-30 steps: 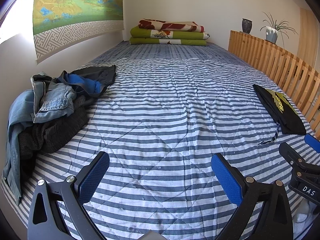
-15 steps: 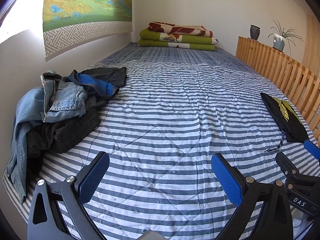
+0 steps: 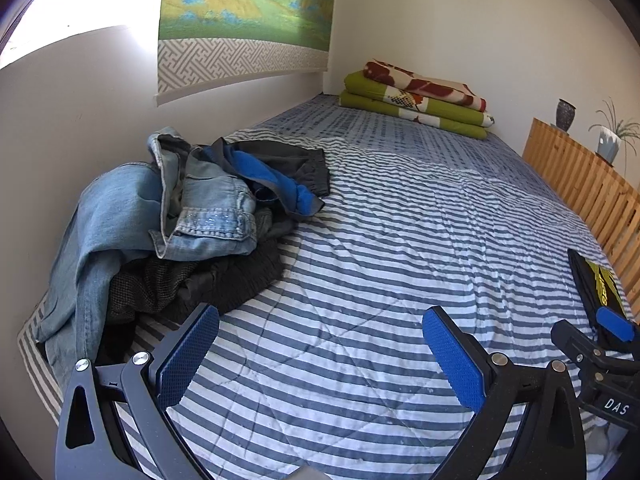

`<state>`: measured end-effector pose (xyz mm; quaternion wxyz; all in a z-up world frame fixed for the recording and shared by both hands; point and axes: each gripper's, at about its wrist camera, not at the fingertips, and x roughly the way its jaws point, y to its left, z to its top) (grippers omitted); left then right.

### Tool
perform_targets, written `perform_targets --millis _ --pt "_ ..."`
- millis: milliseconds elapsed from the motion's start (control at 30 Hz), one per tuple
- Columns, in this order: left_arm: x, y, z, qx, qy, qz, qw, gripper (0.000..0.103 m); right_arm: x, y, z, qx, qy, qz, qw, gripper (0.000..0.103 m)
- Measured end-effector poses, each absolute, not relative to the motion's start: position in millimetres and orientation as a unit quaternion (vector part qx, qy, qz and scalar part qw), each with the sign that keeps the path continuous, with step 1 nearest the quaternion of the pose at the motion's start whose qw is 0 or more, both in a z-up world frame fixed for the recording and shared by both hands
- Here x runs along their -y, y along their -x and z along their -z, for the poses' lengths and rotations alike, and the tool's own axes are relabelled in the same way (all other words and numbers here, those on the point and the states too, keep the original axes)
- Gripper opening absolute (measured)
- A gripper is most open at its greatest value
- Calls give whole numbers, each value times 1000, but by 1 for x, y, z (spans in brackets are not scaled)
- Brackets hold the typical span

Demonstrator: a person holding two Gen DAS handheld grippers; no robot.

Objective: Fold small clothes
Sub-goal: 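Move the right tool to the clothes pile and grasp the blue striped briefs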

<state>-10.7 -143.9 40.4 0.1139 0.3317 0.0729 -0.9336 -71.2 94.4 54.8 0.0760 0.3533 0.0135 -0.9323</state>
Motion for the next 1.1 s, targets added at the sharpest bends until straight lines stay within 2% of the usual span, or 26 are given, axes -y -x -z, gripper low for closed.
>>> perform_targets --millis 133,300,500,567,833,1100 --pt "181 20 -40 -102 -336 926 137 103 -67 106 -63 13 -374 921 108 101" --pt "225 25 -37 -115 -335 917 181 103 -27 150 -69 13 -387 911 140 94" --pt "265 31 -24 -126 -343 906 213 103 31 201 -65 -16 -392 902 181 80" --pt "270 34 -19 -132 -350 904 207 103 53 221 -60 -19 -399 897 191 70" --pt "285 46 -9 -184 -353 895 203 103 139 282 -30 -14 -429 870 245 69" --pt "310 44 -1 -201 -349 886 227 102 191 325 4 -43 -444 866 228 69"
